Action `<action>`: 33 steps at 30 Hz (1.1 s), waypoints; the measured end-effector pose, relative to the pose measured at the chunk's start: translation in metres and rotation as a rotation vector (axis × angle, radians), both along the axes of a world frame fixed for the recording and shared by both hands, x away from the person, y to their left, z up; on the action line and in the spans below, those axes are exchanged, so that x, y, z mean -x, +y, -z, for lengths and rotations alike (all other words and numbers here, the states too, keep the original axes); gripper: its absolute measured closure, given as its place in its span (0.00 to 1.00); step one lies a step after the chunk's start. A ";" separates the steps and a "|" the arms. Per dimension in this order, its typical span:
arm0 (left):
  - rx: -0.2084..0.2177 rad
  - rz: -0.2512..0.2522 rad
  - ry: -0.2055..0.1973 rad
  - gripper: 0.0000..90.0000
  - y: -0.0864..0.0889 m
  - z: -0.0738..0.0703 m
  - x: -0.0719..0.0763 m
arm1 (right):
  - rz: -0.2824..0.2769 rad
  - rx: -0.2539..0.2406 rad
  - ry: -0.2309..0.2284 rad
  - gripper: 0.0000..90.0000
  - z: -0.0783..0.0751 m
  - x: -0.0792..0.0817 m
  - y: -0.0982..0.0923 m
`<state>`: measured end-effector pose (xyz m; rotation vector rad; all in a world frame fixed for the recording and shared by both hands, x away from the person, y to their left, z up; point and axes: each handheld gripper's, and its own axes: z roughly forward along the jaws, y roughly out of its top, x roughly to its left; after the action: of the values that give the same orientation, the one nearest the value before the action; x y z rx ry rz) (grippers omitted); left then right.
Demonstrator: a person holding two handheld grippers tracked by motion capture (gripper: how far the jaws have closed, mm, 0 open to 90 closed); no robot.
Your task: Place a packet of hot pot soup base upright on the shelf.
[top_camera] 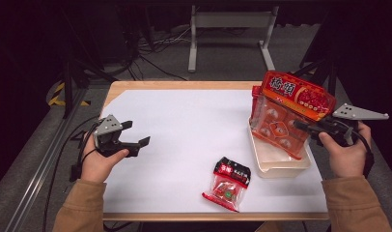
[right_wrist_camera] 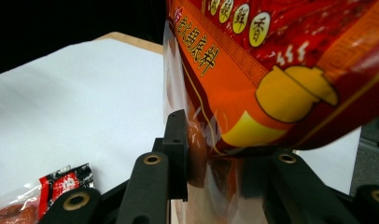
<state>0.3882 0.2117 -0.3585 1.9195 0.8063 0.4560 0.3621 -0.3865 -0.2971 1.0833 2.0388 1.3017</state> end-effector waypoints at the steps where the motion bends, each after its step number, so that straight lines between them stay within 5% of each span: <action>1: 0.000 0.000 0.000 0.14 0.000 0.000 0.000 | 0.001 0.002 0.004 0.78 0.001 0.000 0.000; 17: -0.010 0.003 0.006 0.14 -0.002 0.002 -0.001 | 0.023 -0.030 0.035 0.78 0.022 0.005 -0.011; 33: -0.013 0.008 0.014 0.14 -0.005 0.004 -0.002 | -0.002 0.095 0.111 0.78 0.022 -0.003 0.000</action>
<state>0.3900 0.2069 -0.3620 1.9397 0.8064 0.4444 0.3653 -0.3865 -0.3188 1.1331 2.1602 1.1559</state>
